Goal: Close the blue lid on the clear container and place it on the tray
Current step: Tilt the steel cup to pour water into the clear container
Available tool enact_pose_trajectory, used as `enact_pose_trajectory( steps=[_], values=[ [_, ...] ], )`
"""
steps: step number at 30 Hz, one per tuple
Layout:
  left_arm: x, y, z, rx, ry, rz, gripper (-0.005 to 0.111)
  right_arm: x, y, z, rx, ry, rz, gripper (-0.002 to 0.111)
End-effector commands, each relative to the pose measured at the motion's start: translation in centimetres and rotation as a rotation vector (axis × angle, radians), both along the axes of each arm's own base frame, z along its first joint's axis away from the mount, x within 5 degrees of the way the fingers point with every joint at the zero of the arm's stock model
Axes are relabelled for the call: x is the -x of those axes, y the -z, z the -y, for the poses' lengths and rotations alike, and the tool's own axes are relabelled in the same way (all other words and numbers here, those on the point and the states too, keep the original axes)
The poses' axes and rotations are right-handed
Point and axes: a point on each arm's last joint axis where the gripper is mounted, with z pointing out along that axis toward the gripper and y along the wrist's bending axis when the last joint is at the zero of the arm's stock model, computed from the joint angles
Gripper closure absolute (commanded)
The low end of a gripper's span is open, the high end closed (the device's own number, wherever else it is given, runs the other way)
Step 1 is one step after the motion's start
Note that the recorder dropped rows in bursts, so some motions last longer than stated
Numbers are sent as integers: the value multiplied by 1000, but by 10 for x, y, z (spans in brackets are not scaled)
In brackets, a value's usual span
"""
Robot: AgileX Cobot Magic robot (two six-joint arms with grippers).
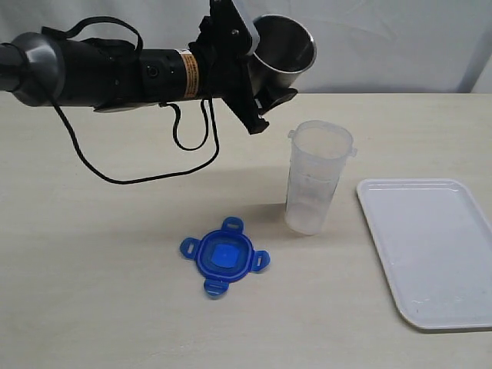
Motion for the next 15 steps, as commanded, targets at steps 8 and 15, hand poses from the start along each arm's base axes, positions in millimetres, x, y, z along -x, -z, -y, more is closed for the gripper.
enact_pose_trajectory(
  steps=[8, 15],
  values=[
    [12, -10, 25, -145, 62, 137, 107, 0, 1, 0, -2, 3, 5, 104],
    [12, -10, 25, -197, 83, 195, 107, 0, 1, 0, -2, 3, 5, 104]
  ],
)
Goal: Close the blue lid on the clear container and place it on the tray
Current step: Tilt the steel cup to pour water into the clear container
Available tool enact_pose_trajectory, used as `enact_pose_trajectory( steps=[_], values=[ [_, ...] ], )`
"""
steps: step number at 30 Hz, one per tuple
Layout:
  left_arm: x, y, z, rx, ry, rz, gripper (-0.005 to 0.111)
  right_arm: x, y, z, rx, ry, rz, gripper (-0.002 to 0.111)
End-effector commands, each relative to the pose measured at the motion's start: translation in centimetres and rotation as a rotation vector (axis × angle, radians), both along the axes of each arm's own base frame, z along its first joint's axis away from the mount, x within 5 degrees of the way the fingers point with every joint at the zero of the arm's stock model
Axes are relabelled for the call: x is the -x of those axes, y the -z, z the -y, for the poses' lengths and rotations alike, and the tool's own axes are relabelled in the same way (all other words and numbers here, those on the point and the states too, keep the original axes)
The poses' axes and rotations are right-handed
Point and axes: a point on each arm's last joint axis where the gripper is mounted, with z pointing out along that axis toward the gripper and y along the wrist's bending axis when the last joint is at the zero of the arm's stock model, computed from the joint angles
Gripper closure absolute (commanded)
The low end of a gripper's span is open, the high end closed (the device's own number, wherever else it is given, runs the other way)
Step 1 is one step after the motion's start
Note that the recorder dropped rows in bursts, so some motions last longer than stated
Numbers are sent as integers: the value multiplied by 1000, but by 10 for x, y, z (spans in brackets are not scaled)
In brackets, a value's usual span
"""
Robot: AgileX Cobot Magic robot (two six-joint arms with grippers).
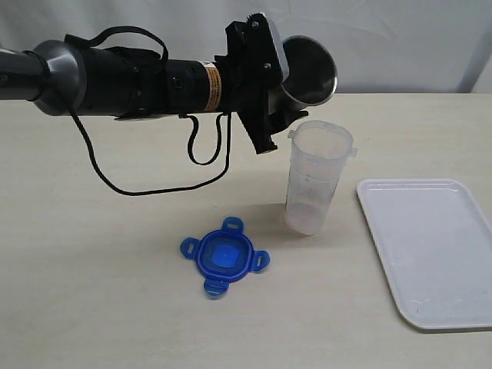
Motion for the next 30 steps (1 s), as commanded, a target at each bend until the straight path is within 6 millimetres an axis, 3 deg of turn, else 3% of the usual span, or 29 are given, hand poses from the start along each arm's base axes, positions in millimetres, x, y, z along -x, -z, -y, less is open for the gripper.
enact_pose_trajectory(
  steps=[1, 30],
  values=[
    [1, -16, 1, 5, 27, 72, 107, 0, 1, 0, -2, 3, 5, 104],
    [-2, -12, -3, -147, 39, 176, 107, 0, 1, 0, -2, 3, 5, 104]
  ],
)
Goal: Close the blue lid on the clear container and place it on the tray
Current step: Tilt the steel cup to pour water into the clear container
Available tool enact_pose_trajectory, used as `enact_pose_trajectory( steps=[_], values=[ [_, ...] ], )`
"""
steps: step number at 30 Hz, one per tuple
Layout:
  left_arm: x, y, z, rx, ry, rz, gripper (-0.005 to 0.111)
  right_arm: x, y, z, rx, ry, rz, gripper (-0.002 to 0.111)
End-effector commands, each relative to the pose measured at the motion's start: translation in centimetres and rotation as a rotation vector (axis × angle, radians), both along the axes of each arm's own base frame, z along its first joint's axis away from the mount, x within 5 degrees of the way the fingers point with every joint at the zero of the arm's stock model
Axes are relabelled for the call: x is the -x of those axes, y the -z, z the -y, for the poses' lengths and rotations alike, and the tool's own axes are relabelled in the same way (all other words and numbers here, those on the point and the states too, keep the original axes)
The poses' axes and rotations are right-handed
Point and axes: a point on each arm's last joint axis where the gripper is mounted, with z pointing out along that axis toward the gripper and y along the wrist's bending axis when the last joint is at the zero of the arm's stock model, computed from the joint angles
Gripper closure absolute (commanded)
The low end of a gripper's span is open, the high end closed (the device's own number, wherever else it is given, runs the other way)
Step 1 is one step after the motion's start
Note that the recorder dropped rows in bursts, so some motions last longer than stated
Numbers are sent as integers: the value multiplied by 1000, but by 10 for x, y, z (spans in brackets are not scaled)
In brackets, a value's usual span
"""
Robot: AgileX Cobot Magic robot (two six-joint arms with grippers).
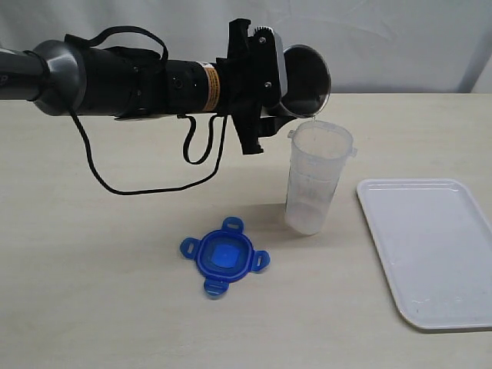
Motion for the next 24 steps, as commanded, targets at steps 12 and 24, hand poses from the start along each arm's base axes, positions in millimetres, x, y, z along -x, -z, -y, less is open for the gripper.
enact_pose_trajectory(
  steps=[12, 24],
  values=[
    [0, -14, 0, -10, 16, 64, 107, 0, 1, 0, -2, 3, 5, 104],
    [0, -14, 0, -26, 24, 81, 107, 0, 1, 0, -2, 3, 5, 104]
  ],
)
